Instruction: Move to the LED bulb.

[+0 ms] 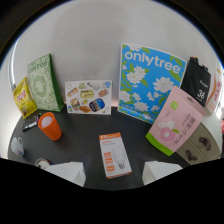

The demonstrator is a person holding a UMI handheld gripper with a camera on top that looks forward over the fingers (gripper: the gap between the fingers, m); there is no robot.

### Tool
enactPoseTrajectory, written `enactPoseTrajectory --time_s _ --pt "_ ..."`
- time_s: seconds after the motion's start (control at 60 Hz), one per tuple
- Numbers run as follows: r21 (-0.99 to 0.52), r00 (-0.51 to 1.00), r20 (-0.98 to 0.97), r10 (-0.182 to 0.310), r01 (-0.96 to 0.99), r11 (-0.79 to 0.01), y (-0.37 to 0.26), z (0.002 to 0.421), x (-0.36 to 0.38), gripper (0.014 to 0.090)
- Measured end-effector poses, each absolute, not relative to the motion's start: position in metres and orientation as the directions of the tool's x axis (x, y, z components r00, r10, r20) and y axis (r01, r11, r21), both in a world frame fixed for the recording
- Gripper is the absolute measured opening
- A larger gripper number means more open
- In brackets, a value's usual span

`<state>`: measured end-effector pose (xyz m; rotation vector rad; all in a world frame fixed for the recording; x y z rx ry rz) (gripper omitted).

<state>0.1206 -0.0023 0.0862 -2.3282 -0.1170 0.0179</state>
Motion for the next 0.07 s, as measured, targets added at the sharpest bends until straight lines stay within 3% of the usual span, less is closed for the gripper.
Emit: enactPoseTrajectory --time_s 0.067 --pt "-0.724 0.996 0.022 0.092 0.079 -0.686 -0.0029 0.0867 0.1204 0.0862"
